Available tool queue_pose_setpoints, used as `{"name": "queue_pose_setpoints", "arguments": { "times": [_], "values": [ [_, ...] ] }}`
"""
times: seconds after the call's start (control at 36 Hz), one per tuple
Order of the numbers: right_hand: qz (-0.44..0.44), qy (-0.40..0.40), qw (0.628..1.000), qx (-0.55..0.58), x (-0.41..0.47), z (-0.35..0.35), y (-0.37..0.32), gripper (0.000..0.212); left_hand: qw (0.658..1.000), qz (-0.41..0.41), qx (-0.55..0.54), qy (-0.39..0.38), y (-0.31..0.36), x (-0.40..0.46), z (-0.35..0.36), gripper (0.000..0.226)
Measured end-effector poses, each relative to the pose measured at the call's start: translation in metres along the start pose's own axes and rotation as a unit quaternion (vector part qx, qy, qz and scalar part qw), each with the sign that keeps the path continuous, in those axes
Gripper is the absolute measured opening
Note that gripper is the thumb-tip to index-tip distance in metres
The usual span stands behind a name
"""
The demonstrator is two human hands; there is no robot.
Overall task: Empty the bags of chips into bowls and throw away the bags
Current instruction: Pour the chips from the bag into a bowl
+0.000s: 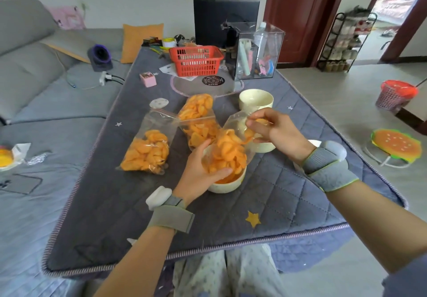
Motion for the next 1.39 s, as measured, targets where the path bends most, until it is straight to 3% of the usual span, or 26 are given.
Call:
{"name": "queue_pose_setpoints", "arguments": {
  "times": [0.08, 0.19, 0.31, 0.44, 0.61, 0.78, 0.94, 1.08, 1.17, 1.28, 1.39],
  "values": [
    [-0.018, -0.007, 0.999, -0.029, 0.000, 0.003, -0.008, 0.003, 1.000, -0.002, 0.021, -0.004, 0.001, 0.002, 0.002, 0.101],
    [-0.061, -0.028, 0.998, 0.002, -0.001, 0.009, -0.021, 0.014, 1.000, -0.013, 0.012, -0.002, 0.002, 0.003, 0.002, 0.114],
    [-0.091, -0.075, 0.992, -0.049, -0.001, 0.018, -0.029, 0.006, 1.000, -0.004, -0.013, 0.000, 0.008, 0.001, 0.003, 0.112],
    [-0.105, -0.079, 0.990, -0.054, 0.005, 0.020, -0.040, 0.025, 0.999, -0.028, -0.018, -0.006, 0.005, 0.002, 0.003, 0.123],
    [-0.115, -0.102, 0.987, -0.052, 0.004, 0.022, -0.056, 0.025, 0.999, -0.019, -0.033, -0.001, 0.009, 0.003, 0.003, 0.117],
    [-0.119, -0.127, 0.969, -0.173, 0.007, 0.033, -0.045, 0.026, 0.999, -0.035, -0.036, 0.004, 0.012, 0.001, 0.004, 0.103],
    [-0.168, -0.089, 0.980, -0.053, 0.005, 0.026, -0.055, 0.027, 0.999, -0.047, -0.022, -0.002, 0.009, 0.001, 0.003, 0.112],
    [-0.166, -0.114, 0.976, -0.081, 0.005, 0.030, -0.057, 0.026, 0.998, -0.051, -0.030, 0.002, 0.012, 0.001, 0.003, 0.114],
    [-0.188, -0.068, 0.979, -0.040, 0.009, 0.026, -0.061, 0.027, 0.999, -0.039, -0.028, 0.002, 0.013, 0.000, 0.002, 0.117],
    [-0.182, -0.098, 0.977, -0.057, 0.009, 0.030, -0.063, 0.027, 0.999, -0.050, -0.022, 0.004, 0.013, -0.002, 0.003, 0.120],
    [-0.197, -0.063, 0.978, -0.008, 0.009, 0.023, -0.065, 0.024, 0.999, -0.037, -0.023, 0.014, 0.015, -0.001, 0.001, 0.107]
  ]
}}
Point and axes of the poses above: each hand's wrist, its own x-axis towards the middle knuckle, its own z-axis out of the palm, y = z × x, the point moved 1 cm from there along x, towards the middle knuckle, and after that the axes turned 2 degrees about z, right-handed, at the moved point
